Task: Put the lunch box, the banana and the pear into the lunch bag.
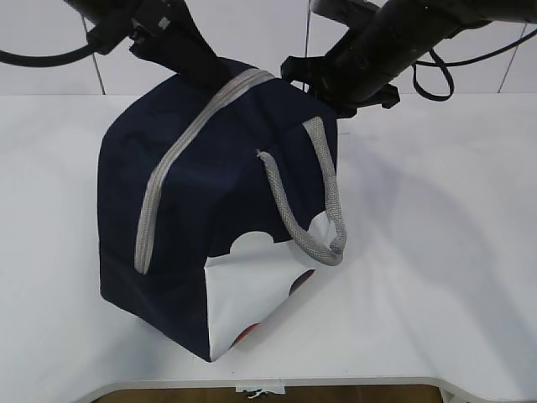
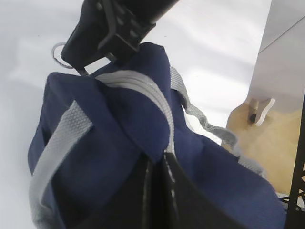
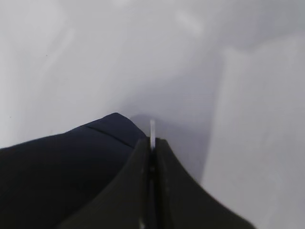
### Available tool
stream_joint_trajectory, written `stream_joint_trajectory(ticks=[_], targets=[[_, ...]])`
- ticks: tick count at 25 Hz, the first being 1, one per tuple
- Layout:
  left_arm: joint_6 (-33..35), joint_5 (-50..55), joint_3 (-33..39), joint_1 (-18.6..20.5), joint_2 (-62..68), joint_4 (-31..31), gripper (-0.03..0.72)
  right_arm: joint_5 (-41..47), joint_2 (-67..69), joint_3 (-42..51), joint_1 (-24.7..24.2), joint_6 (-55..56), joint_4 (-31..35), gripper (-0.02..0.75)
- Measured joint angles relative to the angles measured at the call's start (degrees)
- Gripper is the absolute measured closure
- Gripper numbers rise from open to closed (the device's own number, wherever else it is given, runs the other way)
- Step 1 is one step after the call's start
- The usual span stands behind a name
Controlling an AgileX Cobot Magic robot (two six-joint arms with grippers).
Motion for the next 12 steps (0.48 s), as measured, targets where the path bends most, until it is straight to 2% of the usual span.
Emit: stream_joint_trajectory(ticks=[12], targets=[[0.0, 0.0, -0.3, -0.1, 3.0, 0.7, 0.69, 0.9, 0.0, -2.1, -0.1, 0.1, -0.4, 0.737]])
